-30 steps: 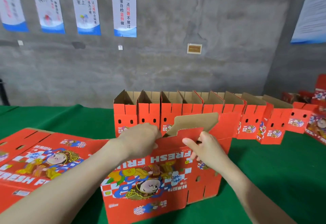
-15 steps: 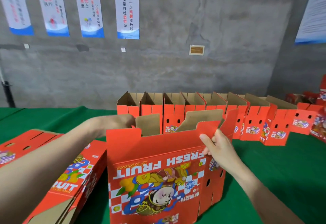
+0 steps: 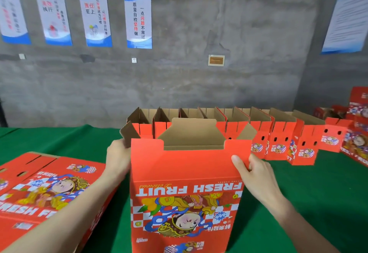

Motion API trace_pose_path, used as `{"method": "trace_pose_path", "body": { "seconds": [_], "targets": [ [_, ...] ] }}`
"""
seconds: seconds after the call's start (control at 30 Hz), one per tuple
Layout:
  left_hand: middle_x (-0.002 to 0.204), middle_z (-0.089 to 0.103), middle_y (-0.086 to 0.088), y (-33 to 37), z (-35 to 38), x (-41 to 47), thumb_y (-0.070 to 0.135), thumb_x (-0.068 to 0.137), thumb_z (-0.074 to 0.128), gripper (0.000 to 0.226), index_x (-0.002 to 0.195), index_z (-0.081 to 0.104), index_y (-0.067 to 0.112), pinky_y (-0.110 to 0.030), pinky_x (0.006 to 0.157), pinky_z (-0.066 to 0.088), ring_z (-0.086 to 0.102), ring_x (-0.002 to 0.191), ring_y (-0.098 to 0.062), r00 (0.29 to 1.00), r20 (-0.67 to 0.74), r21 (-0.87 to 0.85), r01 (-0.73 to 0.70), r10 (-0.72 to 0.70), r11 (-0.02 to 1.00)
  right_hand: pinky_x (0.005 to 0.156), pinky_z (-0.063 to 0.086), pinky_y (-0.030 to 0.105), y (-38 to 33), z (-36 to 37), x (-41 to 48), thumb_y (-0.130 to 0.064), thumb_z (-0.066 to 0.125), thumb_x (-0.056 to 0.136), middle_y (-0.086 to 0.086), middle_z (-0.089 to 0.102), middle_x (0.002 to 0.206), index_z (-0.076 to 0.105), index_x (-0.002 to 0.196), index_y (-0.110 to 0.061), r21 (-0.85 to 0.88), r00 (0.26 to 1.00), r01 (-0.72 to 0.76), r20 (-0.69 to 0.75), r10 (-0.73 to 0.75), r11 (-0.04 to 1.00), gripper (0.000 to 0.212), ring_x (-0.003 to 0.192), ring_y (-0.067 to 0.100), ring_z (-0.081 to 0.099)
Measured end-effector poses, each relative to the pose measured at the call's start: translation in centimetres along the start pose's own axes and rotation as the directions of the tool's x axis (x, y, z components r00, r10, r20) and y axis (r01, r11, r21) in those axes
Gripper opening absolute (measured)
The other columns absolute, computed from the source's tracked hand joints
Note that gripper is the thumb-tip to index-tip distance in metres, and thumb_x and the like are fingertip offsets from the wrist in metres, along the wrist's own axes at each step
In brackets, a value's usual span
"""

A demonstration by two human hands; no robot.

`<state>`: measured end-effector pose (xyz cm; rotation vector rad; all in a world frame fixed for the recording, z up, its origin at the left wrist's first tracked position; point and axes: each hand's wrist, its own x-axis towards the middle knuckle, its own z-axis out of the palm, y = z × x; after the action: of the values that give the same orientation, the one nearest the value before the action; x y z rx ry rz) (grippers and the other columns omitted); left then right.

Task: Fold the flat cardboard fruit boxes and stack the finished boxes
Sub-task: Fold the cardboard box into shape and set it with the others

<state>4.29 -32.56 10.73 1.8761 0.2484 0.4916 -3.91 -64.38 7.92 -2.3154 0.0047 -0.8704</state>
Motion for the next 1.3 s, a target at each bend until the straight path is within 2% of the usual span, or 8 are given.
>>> {"method": "trace_pose_path", "body": {
  "seconds": [0.23, 0.57, 0.63, 0.73, 0.97, 1.07, 1.2, 1.3],
  "targets": [
    [0.079, 0.06, -0.011, -0.9, 0.7, -1.4, -0.001, 0.088, 0.054, 0.012, 0.077, 0.057, 0.003, -0.03, 0.071, 0.041, 0.055, 0.078, -0.027, 0.957, -0.163, -0.346, 0.172, -0.239, 0.922, 0.065, 0.038, 0.017, 0.7, -0.3, -0.8, -0.035, 0.064, 0.088, -0.002, 0.054, 0.088, 0.069, 0.072, -0.017, 0.109, 0.987, -0.124, 0.118, 0.111, 0.986, 0.025, 0.08, 0.005, 0.053],
    [0.064, 0.054, -0.002, -2.6, 2.2, -3.7, 0.001, 0.085, 0.051, 0.02, 0.066, 0.054, 0.006, -0.03, 0.06, 0.037, 0.049, 0.062, -0.023, 0.956, -0.205, -0.31, 0.142, -0.211, 0.94, 0.065, 0.045, 0.032, 2.3, 0.4, -0.9, -0.027, 0.078, 0.077, 0.004, 0.05, 0.09, 0.05, 0.052, -0.012, 0.089, 0.899, -0.397, 0.239, 0.367, 0.914, 0.04, 0.076, 0.015, 0.054],
    [0.063, 0.054, -0.004, -3.0, 2.4, -3.8, 0.001, 0.085, 0.052, 0.024, 0.062, 0.052, 0.008, -0.031, 0.059, 0.037, 0.048, 0.062, -0.024, 0.956, -0.204, -0.301, 0.143, -0.211, 0.943, 0.071, 0.048, 0.029, 2.5, 0.8, -1.2, -0.027, 0.08, 0.075, 0.007, 0.05, 0.111, 0.063, 0.079, -0.01, 0.053, 0.878, -0.43, 0.255, 0.404, 0.901, 0.025, 0.086, 0.013, 0.055],
    [0.06, 0.051, -0.006, -3.0, 2.5, -4.0, 0.003, 0.083, 0.053, 0.024, 0.059, 0.05, 0.006, -0.03, 0.055, 0.034, 0.043, 0.058, -0.023, 0.959, -0.174, -0.282, 0.167, -0.222, 0.945, 0.083, 0.037, 0.022, 2.3, 1.1, -1.1, -0.03, 0.081, 0.073, 0.006, 0.032, 0.135, 0.047, 0.131, -0.011, -0.029, 0.9, -0.384, 0.213, 0.381, 0.923, 0.07, 0.096, 0.009, 0.044],
    [0.075, 0.058, -0.014, -2.7, 1.5, -4.7, -0.008, 0.079, 0.055, 0.013, 0.078, 0.054, 0.005, -0.027, 0.053, 0.04, 0.052, 0.066, -0.025, 0.983, 0.116, -0.246, 0.169, -0.145, 0.954, 0.088, 0.042, 0.025, 1.5, 2.3, -1.1, -0.039, 0.075, 0.078, -0.003, 0.028, 0.129, 0.051, 0.126, -0.012, -0.22, 0.939, -0.213, 0.224, 0.262, 0.952, 0.059, 0.1, 0.015, 0.051],
    [0.086, 0.065, -0.014, -3.3, 1.2, -6.0, -0.029, 0.068, 0.049, 0.056, 0.104, 0.058, 0.014, -0.028, 0.051, 0.053, 0.063, 0.072, -0.024, 0.929, 0.363, -0.349, 0.208, -0.073, 0.914, 0.095, 0.041, 0.028, 1.8, 2.5, -1.1, -0.04, 0.072, 0.08, -0.002, 0.029, 0.133, 0.051, 0.127, -0.013, -0.248, 0.942, -0.178, 0.238, 0.238, 0.952, 0.058, 0.115, 0.018, 0.048],
    [0.113, 0.067, 0.0, -4.1, 1.3, -6.0, -0.024, 0.068, 0.064, 0.093, 0.14, 0.038, 0.028, -0.036, 0.075, 0.058, 0.067, 0.097, -0.014, 0.934, 0.338, -0.237, -0.039, 0.12, 0.971, 0.109, 0.027, 0.036, 1.8, 2.6, -1.1, -0.039, 0.068, 0.081, -0.003, 0.023, 0.147, 0.045, 0.132, -0.025, -0.304, 0.958, -0.052, 0.253, 0.133, 0.951, 0.057, 0.136, 0.02, 0.021],
    [0.145, 0.042, -0.01, -4.0, 1.3, -5.6, -0.011, 0.067, 0.072, 0.089, 0.145, 0.036, 0.015, -0.043, 0.113, 0.031, 0.036, 0.136, -0.025, 0.903, 0.286, 0.078, -0.356, 0.321, 0.931, 0.118, 0.0, 0.039, 1.7, 2.5, -0.9, -0.035, 0.066, 0.083, -0.006, 0.007, 0.156, 0.041, 0.133, -0.031, -0.323, 0.961, 0.049, 0.272, 0.043, 0.945, 0.056, 0.145, 0.021, -0.001]
  ]
}}
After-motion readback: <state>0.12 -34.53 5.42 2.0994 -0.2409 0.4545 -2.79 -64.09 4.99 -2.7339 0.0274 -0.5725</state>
